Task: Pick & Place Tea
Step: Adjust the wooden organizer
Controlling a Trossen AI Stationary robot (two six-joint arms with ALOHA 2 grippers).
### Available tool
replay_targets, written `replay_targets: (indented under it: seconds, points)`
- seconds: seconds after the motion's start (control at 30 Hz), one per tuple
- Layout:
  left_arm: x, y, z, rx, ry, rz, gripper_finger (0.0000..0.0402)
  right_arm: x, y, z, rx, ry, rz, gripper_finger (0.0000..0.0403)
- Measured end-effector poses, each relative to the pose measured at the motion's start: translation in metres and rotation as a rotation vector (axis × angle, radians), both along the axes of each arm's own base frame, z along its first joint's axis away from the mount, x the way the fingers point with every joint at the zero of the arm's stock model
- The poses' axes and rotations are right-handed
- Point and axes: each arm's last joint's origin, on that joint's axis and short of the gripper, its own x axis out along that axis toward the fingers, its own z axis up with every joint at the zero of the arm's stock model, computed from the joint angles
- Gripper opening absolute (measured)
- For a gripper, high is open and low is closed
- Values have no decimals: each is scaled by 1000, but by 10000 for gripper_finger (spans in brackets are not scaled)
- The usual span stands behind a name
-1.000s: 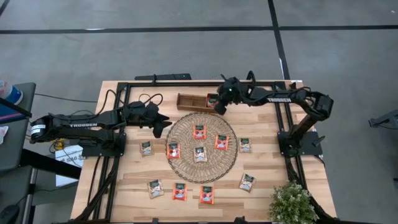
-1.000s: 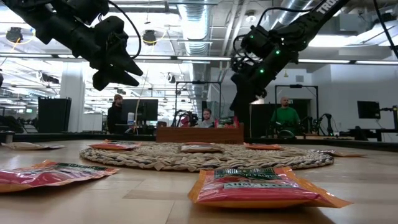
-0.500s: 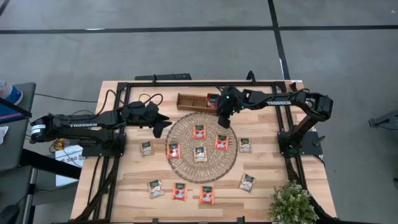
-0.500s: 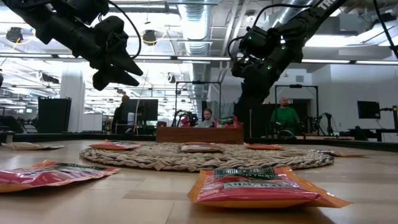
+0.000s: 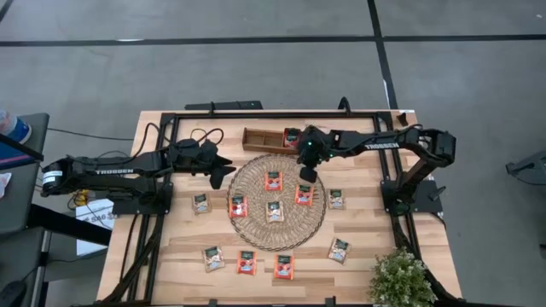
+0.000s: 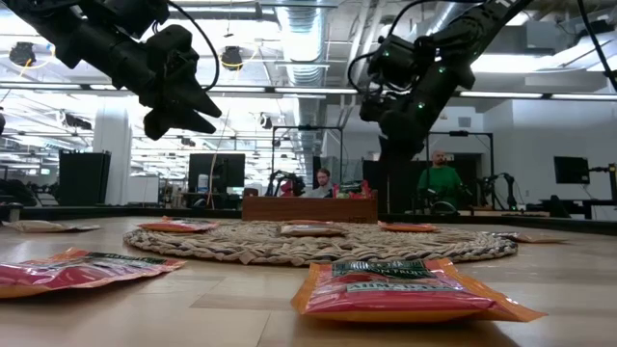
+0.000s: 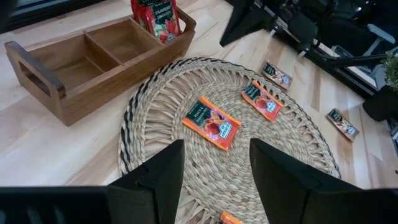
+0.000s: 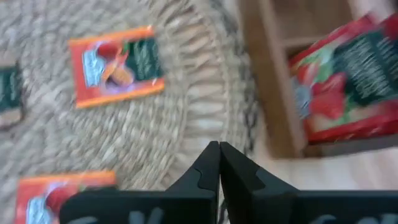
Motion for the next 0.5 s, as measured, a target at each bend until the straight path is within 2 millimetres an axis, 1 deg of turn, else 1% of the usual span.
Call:
replay_targets:
  seconds: [0.1,0.33,0.5]
  points:
    - [0,0,0,4,1,-2,174,2,-3,2,-25,-28,-17,2]
    - [0,0,0,-2,0,-16,174,-1,-12,0,-23,-18,-40,1]
    - [0,-1,0,-6,-2,-25,174,-1,-13,0,-31,-19,-34,0]
